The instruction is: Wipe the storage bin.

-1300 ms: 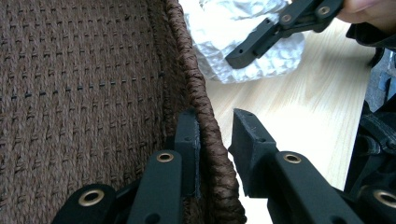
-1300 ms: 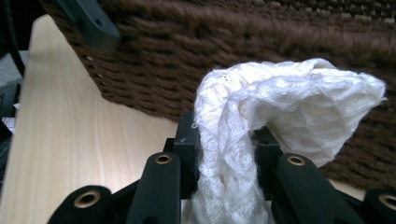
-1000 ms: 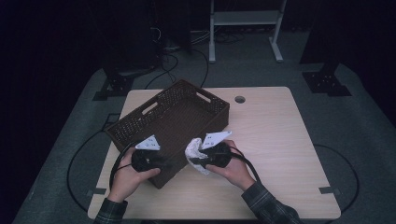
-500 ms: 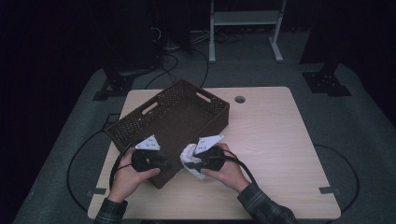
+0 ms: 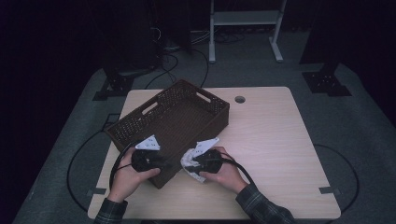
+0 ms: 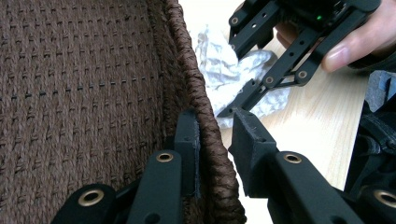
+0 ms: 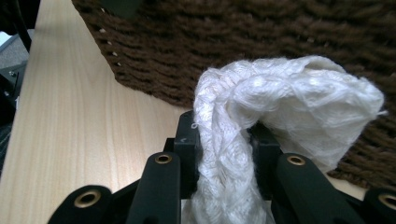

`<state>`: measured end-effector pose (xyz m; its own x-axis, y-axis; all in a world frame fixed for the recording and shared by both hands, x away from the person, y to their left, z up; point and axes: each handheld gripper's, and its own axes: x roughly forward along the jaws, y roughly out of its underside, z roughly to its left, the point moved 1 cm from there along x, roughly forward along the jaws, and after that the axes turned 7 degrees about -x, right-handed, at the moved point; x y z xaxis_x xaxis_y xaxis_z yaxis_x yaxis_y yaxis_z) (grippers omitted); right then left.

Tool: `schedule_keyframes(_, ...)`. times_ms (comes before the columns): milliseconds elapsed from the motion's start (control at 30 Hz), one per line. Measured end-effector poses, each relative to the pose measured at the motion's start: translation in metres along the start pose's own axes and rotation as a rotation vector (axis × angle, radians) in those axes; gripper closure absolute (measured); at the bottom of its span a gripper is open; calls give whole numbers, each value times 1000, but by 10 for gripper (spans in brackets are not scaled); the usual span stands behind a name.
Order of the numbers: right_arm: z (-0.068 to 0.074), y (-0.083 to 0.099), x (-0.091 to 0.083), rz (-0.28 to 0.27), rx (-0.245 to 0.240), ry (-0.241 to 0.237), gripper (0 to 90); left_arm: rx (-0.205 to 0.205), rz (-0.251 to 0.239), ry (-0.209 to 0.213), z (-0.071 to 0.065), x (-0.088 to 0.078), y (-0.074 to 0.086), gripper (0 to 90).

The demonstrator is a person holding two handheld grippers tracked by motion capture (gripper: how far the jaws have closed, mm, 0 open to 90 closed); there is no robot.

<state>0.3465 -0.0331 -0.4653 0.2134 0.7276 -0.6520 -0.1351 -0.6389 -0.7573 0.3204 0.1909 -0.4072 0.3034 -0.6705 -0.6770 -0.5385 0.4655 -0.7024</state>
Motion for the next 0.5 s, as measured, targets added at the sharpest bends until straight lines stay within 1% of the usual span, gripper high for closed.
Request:
schedule_keyframes(167, -1, 3, 4, 13, 4, -9, 699, -1, 1, 0, 0, 0, 0, 715)
schedule_keyframes(300, 0, 7, 9, 27, 16, -17, 699, 0, 1, -1, 0, 0, 0, 715)
schedule_keyframes(333, -1, 8, 10, 34, 5, -20, 699, -1, 0, 0, 0, 0, 0, 715)
schedule_keyframes(400, 0, 9, 13, 43, 19, -24, 699, -1, 0, 0, 0, 0, 0, 715)
schedule_keyframes(500, 0, 9, 12, 42, 5, -22, 699, -1, 0, 0, 0, 0, 0, 716)
